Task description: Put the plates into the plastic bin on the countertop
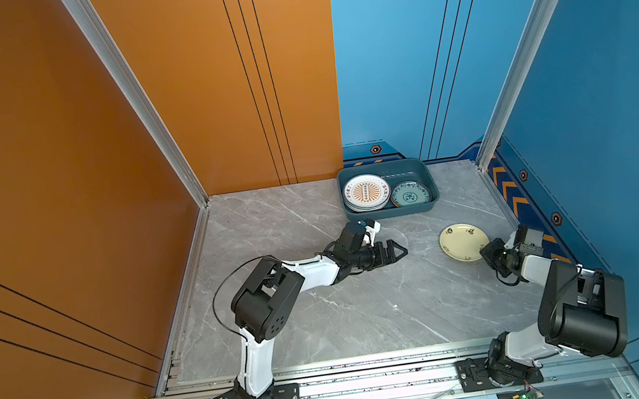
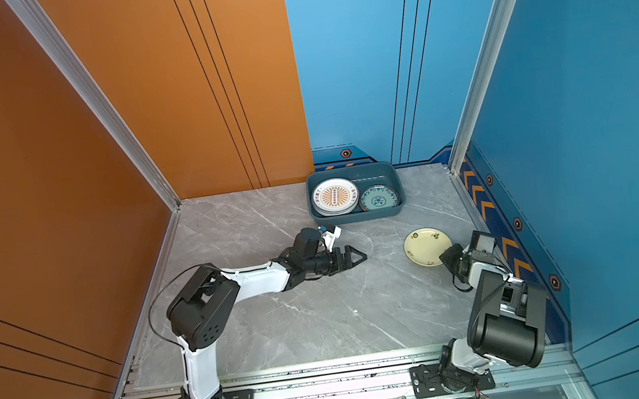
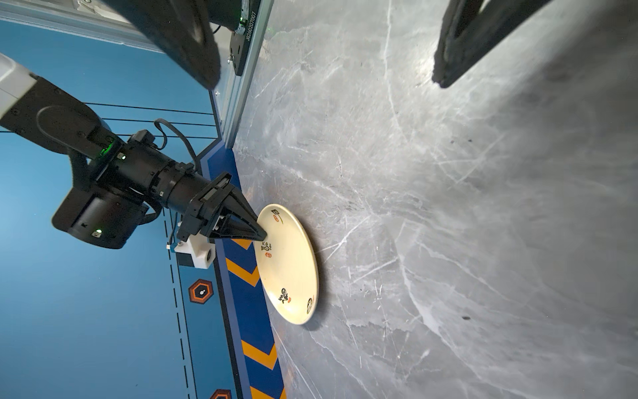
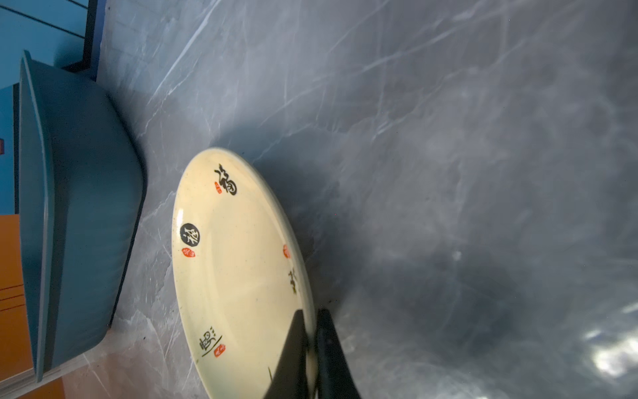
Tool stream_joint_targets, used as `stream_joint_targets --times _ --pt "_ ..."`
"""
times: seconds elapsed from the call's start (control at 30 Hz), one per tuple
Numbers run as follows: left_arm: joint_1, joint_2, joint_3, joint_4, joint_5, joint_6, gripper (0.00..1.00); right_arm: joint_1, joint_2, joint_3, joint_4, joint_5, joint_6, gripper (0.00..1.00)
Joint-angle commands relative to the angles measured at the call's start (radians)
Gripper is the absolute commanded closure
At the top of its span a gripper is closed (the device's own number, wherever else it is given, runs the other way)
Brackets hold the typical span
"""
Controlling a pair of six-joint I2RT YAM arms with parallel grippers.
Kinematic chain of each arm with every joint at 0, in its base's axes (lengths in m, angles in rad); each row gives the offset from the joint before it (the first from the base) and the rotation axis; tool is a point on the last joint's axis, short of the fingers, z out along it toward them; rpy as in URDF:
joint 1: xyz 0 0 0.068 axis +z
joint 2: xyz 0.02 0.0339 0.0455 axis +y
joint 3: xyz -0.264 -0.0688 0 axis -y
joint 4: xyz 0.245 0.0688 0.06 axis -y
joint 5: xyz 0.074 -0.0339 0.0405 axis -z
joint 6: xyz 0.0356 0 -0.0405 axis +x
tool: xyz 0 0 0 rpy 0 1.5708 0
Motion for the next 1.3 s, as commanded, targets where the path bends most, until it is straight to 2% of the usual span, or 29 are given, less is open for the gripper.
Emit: stream_joint_targets --times 0.0,0.2,0.63,0.9,1.03,1.13,1.27 --pt "0.026 -0.057 -0.042 0.000 0.007 0.021 0.02 0.045 -0.019 0.008 -0.059 -0.064 -0.031 1.00" --pt "0.060 -0.125 -0.135 0.017 0.004 0.020 0.02 0.151 -0.012 0.016 -0.031 -0.182 -0.034 1.00" --pt "0.087 -0.191 -0.229 0.064 -0.002 0.018 0.02 0.423 -0.002 0.088 -0.048 -0.237 -0.043 1.00" --pt "0.103 -0.198 -0.276 0.119 -0.001 -0.001 0.01 0.535 0.040 0.134 0.015 -0.304 0.007 1.00" --pt "0.121 -0.198 -0.298 0.165 0.021 -0.022 0.15 0.569 0.057 0.156 0.014 -0.313 0.003 1.00" --pt "0.130 -0.194 -0.302 0.181 0.037 -0.031 0.41 0.592 0.072 0.166 0.012 -0.315 -0.001 1.00" --pt "0.134 -0.188 -0.298 0.184 0.042 -0.028 0.62 0.622 0.092 0.177 0.018 -0.314 -0.003 1.00"
